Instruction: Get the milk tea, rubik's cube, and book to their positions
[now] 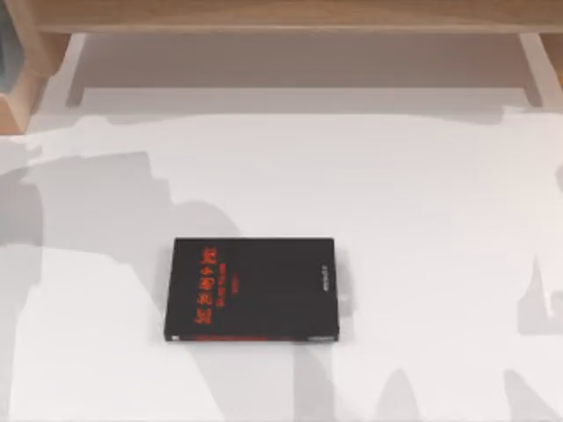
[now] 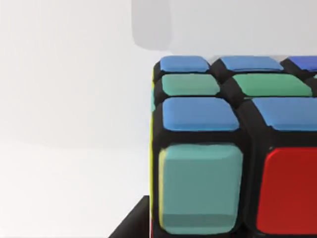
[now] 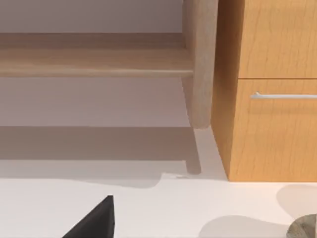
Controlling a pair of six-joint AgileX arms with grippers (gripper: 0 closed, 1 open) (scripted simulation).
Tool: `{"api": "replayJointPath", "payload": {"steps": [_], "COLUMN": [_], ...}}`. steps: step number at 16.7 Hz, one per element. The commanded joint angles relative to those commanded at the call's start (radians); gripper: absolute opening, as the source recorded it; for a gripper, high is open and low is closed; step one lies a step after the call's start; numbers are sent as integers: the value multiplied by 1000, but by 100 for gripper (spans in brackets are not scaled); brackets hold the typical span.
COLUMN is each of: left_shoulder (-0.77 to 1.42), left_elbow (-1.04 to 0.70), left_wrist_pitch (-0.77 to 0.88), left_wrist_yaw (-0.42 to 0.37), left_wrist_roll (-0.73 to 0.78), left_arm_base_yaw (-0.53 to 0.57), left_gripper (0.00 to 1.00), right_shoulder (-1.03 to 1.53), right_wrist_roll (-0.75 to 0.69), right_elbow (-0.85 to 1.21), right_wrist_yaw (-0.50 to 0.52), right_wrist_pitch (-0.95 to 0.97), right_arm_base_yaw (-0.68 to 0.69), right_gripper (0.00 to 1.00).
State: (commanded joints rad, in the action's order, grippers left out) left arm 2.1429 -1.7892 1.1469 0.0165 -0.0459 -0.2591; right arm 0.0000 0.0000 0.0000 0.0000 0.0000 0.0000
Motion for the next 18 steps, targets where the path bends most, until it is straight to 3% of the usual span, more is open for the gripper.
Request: {"api": "replayJointPath", "payload": {"steps": [4,12,15,18], "left_shoulder": [-121,-242,-253,-253], "left_elbow": [36,21,-1,-28], "left_wrist_pitch": [-144,-694,-924,-1100], "left_wrist_yaw": [77,362,492,611], "left_wrist_roll": [7,26,37,50], "left_arm_base_yaw": [232,898,1035,1077], "left_gripper": [0,0,0,0], "right_shoulder": [0,0,0,0], "right_wrist_roll": [0,0,0,0], "right_elbow": [0,0,0,0], "right_wrist_yaw": [0,0,0,0], "right_wrist_pitch": [0,0,0,0], "right_arm_base_yaw": [0,0,0,0], "right_gripper": [100,100,100,100]}}
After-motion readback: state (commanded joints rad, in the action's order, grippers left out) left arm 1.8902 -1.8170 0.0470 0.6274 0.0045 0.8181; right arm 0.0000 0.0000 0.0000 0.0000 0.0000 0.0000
